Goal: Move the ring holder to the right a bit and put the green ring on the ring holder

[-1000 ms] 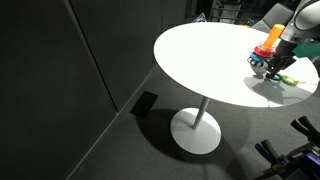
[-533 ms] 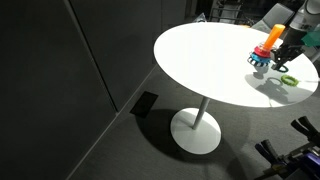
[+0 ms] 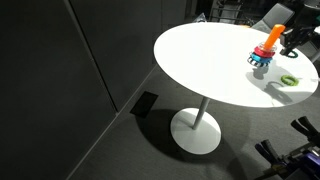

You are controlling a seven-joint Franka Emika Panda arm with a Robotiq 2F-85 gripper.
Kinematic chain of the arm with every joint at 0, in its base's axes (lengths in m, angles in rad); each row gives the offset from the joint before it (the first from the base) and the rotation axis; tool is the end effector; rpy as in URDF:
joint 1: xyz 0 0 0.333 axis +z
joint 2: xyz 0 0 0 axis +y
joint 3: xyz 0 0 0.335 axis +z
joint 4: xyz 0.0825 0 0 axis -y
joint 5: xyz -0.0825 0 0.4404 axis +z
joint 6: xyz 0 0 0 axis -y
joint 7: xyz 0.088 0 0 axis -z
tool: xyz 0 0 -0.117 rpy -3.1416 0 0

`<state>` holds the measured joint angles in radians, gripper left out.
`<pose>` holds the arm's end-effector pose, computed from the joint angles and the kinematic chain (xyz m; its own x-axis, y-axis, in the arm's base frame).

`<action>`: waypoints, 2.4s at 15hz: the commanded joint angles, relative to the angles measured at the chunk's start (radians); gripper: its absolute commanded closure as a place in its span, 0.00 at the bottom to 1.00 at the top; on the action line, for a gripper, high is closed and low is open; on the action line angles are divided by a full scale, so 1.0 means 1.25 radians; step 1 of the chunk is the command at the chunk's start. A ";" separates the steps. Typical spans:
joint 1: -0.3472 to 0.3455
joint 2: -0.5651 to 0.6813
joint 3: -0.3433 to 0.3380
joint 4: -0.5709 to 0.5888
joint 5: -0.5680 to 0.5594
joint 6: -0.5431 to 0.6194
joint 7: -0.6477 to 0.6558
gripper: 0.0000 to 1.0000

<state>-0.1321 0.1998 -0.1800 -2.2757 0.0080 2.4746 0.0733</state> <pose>0.5444 -0.1772 0.2345 0.9256 -0.3784 0.0047 -0.3784 -0.9252 0.0303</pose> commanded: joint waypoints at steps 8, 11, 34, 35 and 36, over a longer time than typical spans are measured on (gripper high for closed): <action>-0.013 -0.082 -0.019 0.074 -0.020 -0.093 0.068 0.94; -0.011 -0.073 -0.019 0.104 -0.014 -0.097 0.086 0.94; 0.002 0.089 -0.010 0.309 0.001 -0.125 0.179 0.94; 0.002 0.093 -0.010 0.316 0.002 -0.134 0.178 0.94; 0.002 0.098 -0.009 0.322 0.003 -0.145 0.178 0.94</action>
<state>-0.1286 0.2941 -0.1955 -1.9311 0.0055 2.3534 0.2797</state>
